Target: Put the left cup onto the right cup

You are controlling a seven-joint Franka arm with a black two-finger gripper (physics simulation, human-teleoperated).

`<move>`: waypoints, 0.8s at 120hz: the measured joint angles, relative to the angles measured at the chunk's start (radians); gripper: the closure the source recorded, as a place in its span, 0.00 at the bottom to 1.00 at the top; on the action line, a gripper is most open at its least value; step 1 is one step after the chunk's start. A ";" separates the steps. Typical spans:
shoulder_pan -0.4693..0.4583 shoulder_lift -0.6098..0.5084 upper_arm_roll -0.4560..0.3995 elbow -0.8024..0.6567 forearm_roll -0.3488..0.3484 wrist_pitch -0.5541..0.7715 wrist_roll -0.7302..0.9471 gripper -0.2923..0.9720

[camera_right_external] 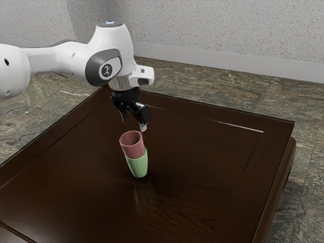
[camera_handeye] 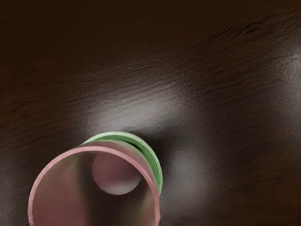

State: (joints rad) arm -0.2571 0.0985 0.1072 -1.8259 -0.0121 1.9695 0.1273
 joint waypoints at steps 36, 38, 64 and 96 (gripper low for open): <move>0.009 -0.029 0.033 0.136 -0.012 -0.112 0.005 0.24; 0.010 -0.028 0.035 0.146 -0.012 -0.118 0.005 0.24; 0.017 -0.005 0.079 0.277 -0.005 -0.190 0.007 0.23; 0.010 -0.004 0.081 0.331 -0.001 -0.258 0.010 0.23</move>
State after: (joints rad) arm -0.2472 0.0940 0.1887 -1.4950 -0.0134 1.7110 0.1370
